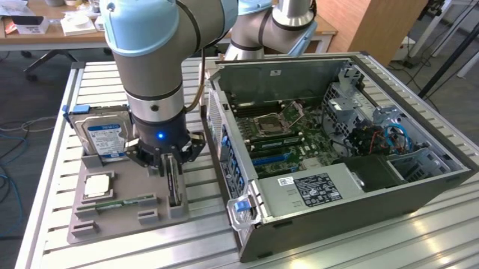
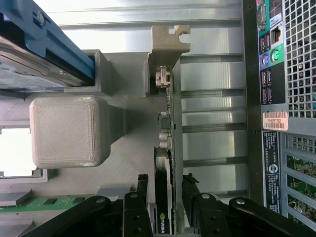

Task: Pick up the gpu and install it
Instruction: 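Pick up the gpu and move the gpu toward the slot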

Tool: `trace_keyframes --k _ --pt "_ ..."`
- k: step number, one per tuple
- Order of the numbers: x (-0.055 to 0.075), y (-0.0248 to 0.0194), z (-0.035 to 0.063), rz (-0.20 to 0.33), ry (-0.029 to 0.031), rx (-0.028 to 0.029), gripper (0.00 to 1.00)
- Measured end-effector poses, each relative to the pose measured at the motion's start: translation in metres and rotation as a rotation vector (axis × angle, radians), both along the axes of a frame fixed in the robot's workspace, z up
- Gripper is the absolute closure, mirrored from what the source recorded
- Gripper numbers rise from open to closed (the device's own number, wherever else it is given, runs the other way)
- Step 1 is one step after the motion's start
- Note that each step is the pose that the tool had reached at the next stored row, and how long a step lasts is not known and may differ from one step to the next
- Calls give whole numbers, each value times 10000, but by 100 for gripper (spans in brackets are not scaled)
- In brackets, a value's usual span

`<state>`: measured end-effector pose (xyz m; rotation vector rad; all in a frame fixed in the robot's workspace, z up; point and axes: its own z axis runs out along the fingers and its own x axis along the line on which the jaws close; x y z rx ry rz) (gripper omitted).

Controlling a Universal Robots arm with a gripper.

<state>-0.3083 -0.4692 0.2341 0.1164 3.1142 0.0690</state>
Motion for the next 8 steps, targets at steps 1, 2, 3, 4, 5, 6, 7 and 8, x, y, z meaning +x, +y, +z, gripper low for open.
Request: trace_keyframes --k 1,2,3,4,5,6,7,8 --pt "0 0 0 0 1 0 59" --pt "-1 0 0 0 1 -1 59" --pt "-1 0 -2 -1 1 -1 59" --pt "-1 0 -4 -1 -1 0 59" --pt "-1 0 -5 -1 0 0 59" --pt "-1 0 -4 -1 0 0 59" --pt "-1 0 -4 -1 0 0 59" --pt "-1 0 -4 -1 0 0 59"
